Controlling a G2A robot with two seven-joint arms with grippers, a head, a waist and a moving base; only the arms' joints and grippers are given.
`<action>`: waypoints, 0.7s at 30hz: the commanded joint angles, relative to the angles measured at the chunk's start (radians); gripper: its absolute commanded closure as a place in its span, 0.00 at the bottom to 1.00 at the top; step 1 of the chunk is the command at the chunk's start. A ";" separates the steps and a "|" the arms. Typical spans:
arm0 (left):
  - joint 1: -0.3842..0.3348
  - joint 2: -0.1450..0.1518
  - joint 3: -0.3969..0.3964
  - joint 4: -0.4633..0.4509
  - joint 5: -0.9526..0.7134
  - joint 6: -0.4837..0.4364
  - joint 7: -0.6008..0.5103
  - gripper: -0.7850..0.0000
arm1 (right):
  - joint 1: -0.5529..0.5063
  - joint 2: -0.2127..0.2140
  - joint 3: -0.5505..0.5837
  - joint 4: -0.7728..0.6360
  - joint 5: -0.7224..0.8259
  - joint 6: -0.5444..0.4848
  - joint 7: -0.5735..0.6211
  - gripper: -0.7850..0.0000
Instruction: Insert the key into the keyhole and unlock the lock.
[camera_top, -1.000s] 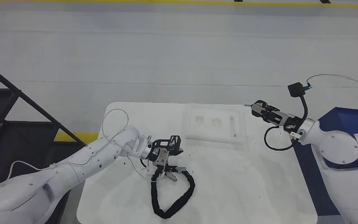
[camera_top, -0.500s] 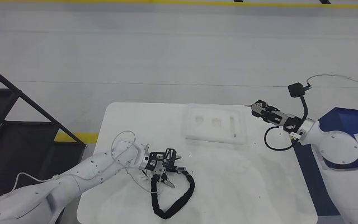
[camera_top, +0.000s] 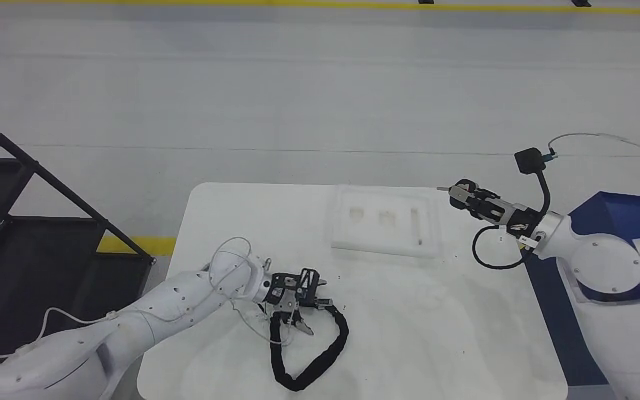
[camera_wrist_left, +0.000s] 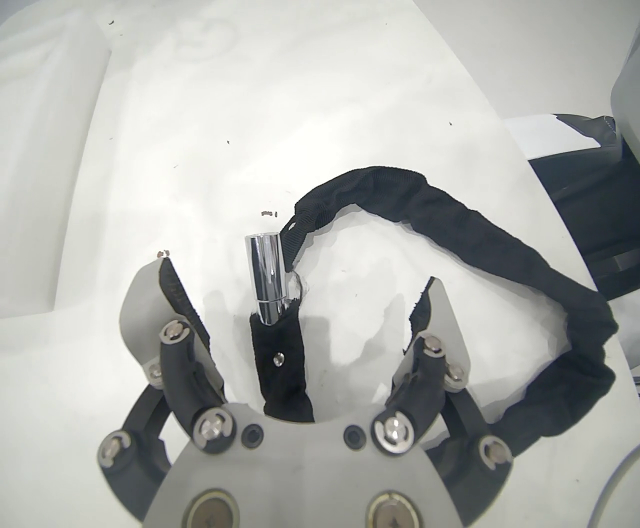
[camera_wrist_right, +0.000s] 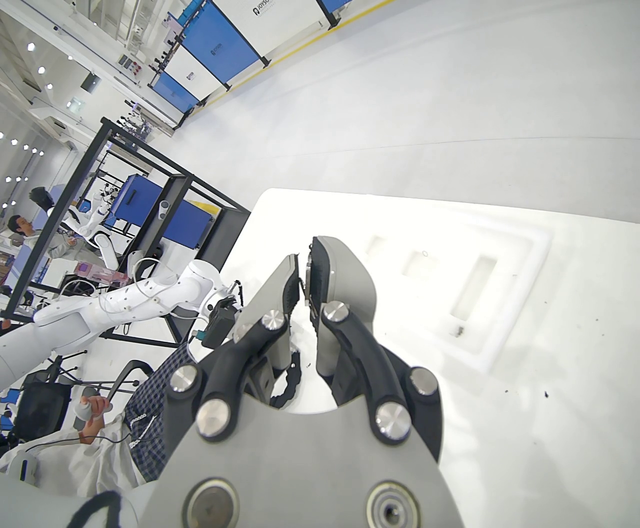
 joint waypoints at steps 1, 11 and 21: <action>0.004 0.000 -0.007 0.002 0.012 0.006 0.000 0.03 | 0.000 0.000 0.000 0.000 0.000 0.000 0.000 1.00; 0.031 -0.012 -0.036 0.009 0.033 0.037 -0.026 0.27 | 0.000 0.000 0.000 0.000 0.000 0.000 0.000 1.00; 0.047 -0.032 -0.061 0.030 0.036 0.039 -0.067 0.65 | 0.000 0.000 0.000 0.000 0.000 0.000 0.000 1.00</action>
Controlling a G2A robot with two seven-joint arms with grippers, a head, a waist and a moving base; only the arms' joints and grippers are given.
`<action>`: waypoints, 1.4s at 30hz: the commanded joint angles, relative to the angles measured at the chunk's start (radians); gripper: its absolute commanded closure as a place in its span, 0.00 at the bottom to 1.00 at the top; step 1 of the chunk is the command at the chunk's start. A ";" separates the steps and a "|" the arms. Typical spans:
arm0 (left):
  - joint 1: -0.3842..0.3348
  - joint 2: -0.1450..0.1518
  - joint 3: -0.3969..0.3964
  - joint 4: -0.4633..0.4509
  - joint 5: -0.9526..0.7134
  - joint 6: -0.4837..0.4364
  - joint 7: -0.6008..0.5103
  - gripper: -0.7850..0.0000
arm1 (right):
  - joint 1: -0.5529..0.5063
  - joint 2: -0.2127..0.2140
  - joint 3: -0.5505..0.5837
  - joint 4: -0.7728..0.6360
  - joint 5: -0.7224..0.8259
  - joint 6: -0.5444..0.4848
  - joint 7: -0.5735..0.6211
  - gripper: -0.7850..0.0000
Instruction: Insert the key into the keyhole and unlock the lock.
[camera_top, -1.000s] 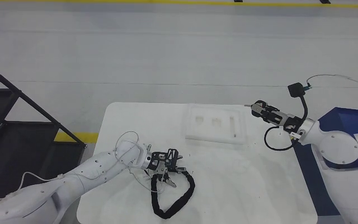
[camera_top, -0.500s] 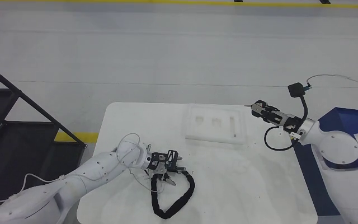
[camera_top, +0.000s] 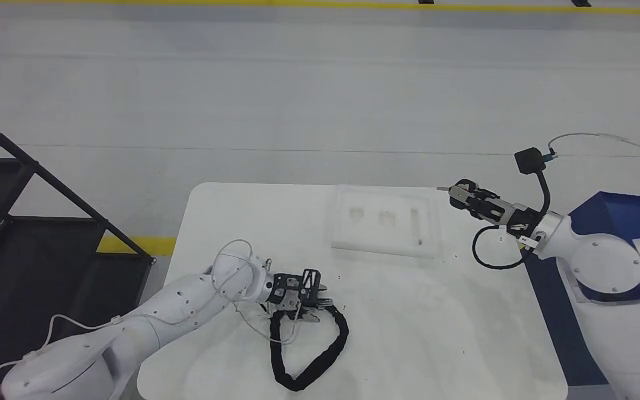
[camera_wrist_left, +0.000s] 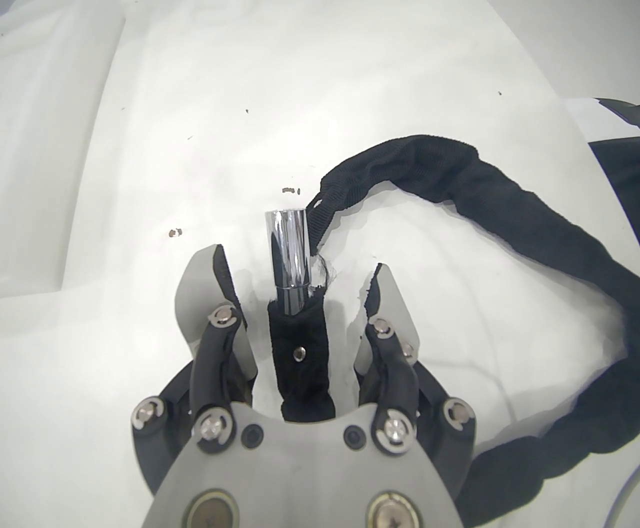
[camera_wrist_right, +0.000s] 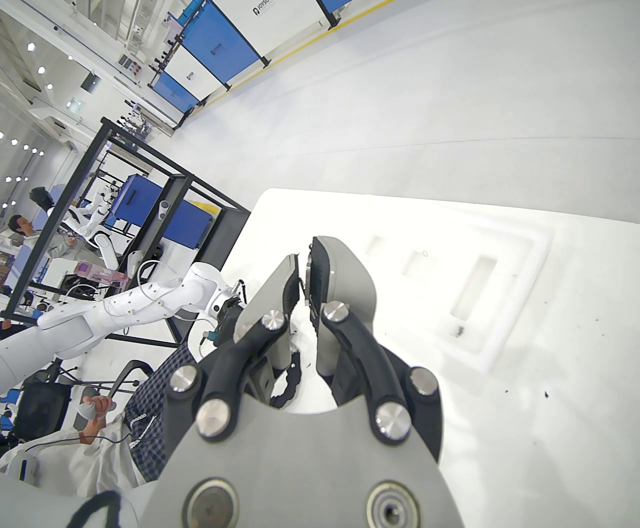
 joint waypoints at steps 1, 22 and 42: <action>0.003 -0.003 -0.005 0.002 0.004 -0.005 -0.001 0.78 | 0.000 0.000 0.000 0.000 0.000 0.000 0.000 1.00; 0.021 0.047 -0.194 -0.163 -0.112 -0.064 0.083 1.00 | 0.000 0.000 0.000 0.000 0.000 0.000 0.000 1.00; 0.108 0.066 -0.404 -0.406 -0.376 0.080 -0.031 1.00 | 0.041 -0.006 -0.069 -0.160 0.277 0.185 0.204 1.00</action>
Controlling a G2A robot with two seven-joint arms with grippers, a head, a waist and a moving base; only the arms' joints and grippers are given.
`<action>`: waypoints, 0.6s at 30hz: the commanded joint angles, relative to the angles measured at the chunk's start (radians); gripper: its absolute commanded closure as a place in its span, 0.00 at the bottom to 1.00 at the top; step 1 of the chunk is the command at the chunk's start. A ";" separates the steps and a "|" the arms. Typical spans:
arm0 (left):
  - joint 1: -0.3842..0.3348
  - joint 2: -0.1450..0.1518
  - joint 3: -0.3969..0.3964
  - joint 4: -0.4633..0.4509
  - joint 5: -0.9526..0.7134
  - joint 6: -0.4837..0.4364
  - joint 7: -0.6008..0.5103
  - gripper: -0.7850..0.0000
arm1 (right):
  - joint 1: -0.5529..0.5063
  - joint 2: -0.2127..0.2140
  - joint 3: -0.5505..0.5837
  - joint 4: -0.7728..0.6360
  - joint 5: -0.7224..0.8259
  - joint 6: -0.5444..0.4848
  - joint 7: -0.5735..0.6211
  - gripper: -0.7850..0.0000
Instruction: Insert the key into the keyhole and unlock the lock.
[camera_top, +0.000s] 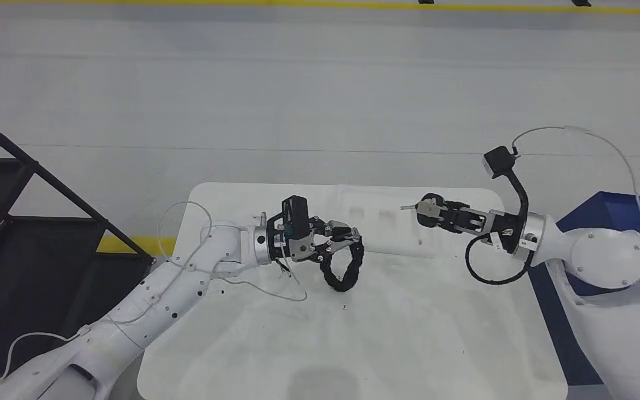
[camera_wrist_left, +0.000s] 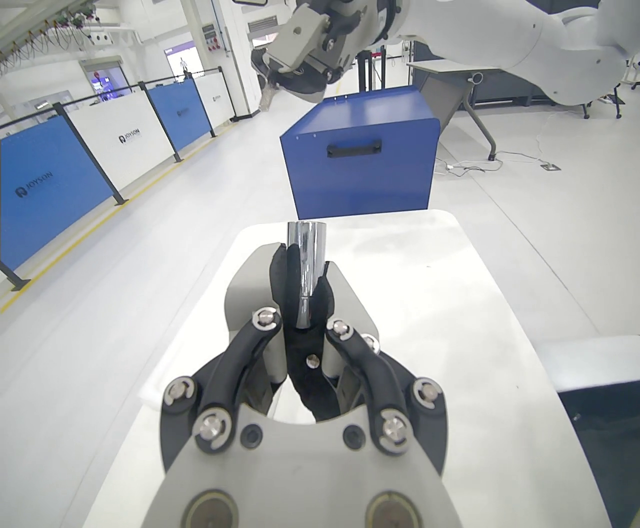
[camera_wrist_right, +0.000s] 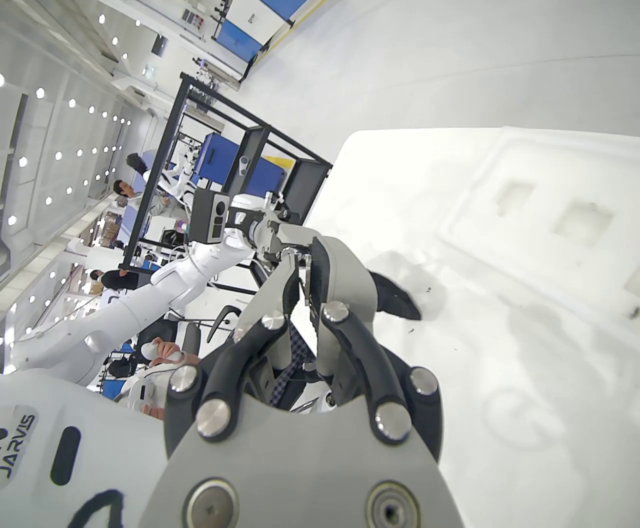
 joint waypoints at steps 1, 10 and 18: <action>-0.003 -0.006 -0.002 -0.011 0.009 0.005 -0.005 1.00 | 0.000 0.001 -0.006 -0.016 0.002 0.009 0.011 1.00; -0.032 -0.046 0.014 -0.002 0.048 0.022 0.034 1.00 | 0.005 0.002 -0.032 -0.032 -0.003 0.043 0.031 1.00; -0.039 -0.054 0.015 0.014 0.086 0.042 0.050 1.00 | 0.005 0.002 -0.032 -0.032 -0.003 0.043 0.031 1.00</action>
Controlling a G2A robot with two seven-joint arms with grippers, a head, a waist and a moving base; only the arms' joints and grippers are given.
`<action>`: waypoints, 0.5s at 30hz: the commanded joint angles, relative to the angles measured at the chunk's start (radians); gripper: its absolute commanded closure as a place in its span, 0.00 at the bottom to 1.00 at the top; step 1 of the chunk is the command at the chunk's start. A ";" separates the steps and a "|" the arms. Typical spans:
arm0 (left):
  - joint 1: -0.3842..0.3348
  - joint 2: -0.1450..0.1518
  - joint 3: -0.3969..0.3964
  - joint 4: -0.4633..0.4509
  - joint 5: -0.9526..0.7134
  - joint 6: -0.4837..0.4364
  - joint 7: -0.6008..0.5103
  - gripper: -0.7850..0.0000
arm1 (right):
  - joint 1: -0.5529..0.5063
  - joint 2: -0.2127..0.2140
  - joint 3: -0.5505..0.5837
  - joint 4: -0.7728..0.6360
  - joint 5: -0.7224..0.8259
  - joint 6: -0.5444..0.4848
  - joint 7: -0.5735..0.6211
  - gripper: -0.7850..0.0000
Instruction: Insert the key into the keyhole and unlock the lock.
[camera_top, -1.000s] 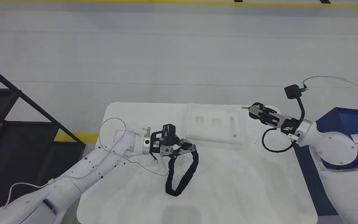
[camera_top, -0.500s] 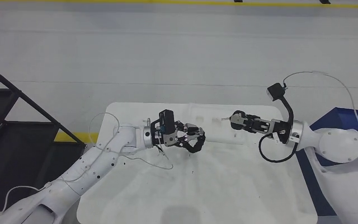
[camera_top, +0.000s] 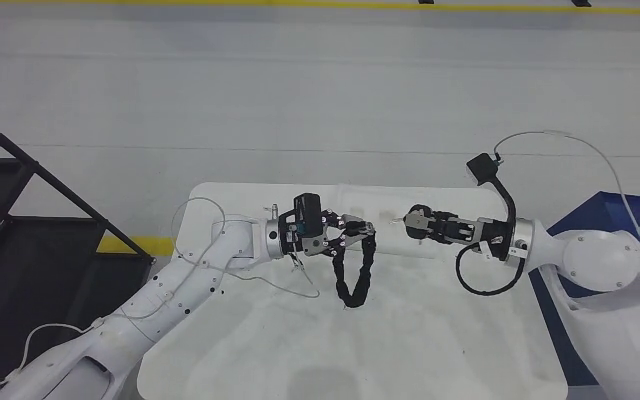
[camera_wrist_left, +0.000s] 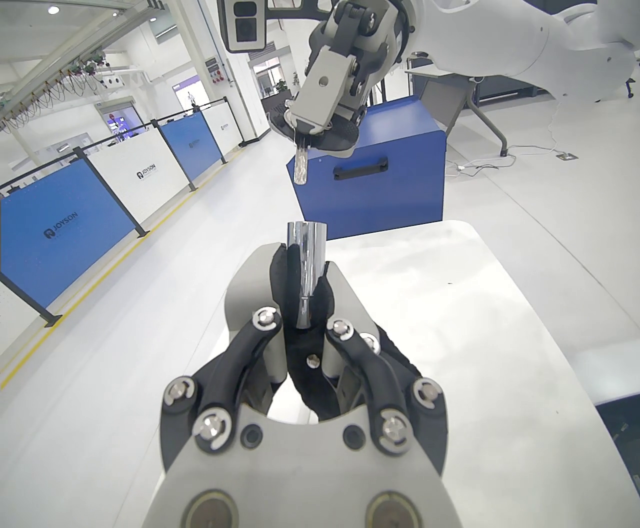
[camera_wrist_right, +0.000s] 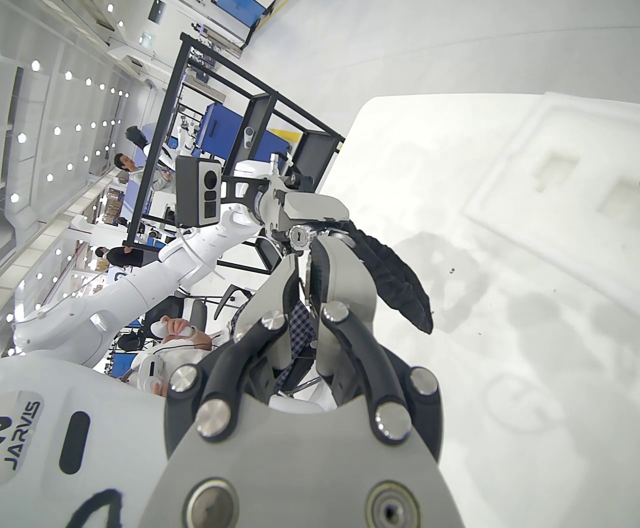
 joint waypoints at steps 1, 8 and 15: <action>0.000 0.000 0.000 0.000 0.000 0.000 0.000 1.00 | 0.000 0.000 0.000 0.000 0.000 0.000 0.000 1.00; 0.000 0.000 0.000 0.000 0.000 0.000 0.000 1.00 | 0.000 0.000 0.000 0.000 0.000 0.000 0.000 1.00; 0.007 -0.003 -0.006 -0.022 0.054 0.035 -0.009 1.00 | 0.013 0.005 -0.007 -0.044 -0.017 0.076 0.046 1.00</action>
